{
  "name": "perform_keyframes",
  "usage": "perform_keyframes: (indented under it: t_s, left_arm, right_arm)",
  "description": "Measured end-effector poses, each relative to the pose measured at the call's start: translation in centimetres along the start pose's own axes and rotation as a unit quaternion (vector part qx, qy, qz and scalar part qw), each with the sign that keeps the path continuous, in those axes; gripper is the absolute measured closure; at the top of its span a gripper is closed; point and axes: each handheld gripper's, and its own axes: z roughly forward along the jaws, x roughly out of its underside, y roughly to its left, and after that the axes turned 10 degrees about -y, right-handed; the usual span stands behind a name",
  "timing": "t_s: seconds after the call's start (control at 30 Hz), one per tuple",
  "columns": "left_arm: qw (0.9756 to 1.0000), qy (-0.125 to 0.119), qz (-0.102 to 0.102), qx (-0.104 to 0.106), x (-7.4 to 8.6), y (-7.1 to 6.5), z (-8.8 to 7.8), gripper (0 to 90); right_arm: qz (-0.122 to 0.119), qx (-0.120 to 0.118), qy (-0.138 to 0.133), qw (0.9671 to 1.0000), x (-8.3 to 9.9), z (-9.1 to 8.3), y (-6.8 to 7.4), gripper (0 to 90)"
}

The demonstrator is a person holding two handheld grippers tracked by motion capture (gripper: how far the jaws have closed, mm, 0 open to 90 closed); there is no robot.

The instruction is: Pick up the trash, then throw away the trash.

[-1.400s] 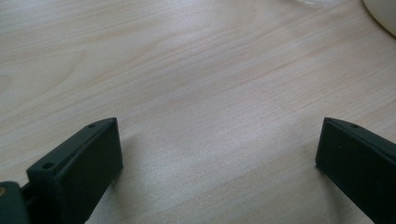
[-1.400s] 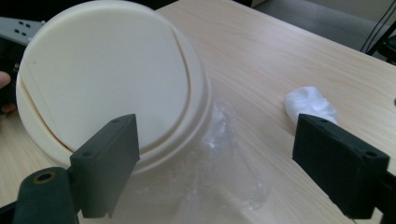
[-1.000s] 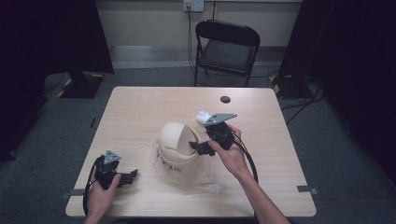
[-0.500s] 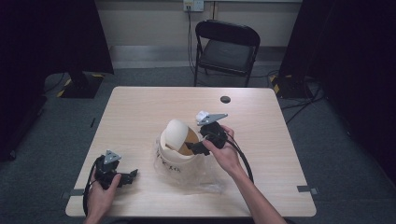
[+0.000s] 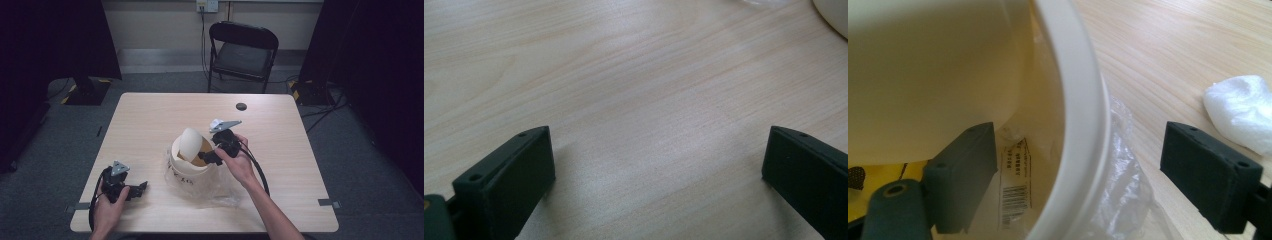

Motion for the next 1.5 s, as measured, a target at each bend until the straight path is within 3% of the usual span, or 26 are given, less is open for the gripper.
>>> perform_keyframes:
  t_s: [0.2, 0.57, 0.8, 0.9, 1.2, 1.5]
  left_arm:
    - [1.0, 0.0, 0.0, 0.0, 0.0, 0.0, 0.0, 0.0]
    - [1.0, 0.0, 0.0, 0.0, 0.0, 0.0, 0.0, 0.0]
    - [1.0, 0.0, 0.0, 0.0, 0.0, 0.0, 0.0, 0.0]
    - [1.0, 0.0, 0.0, 0.0, 0.0, 0.0, 0.0, 0.0]
    - [1.0, 0.0, 0.0, 0.0, 0.0, 0.0, 0.0, 0.0]
    - [1.0, 0.0, 0.0, 0.0, 0.0, 0.0, 0.0, 0.0]
  right_arm:
    - [-0.006, -0.004, -0.016, 0.9998, -0.4, -1.3, 0.0, 14.5]
    - [0.022, -0.002, -0.053, 0.9984, -1.5, -4.4, -2.3, 18.5]
    - [0.034, 0.027, -0.066, 0.9969, -1.3, -5.6, -4.3, 22.3]
    - [0.034, 0.041, -0.052, 0.9972, -0.9, -5.2, -5.3, 23.3]
    - [0.038, 0.057, -0.018, 0.9975, 0.0, -2.4, -7.7, 23.1]
    - [0.04, 0.068, 0.007, 0.9968, 0.5, 0.2, -8.9, 20.0]
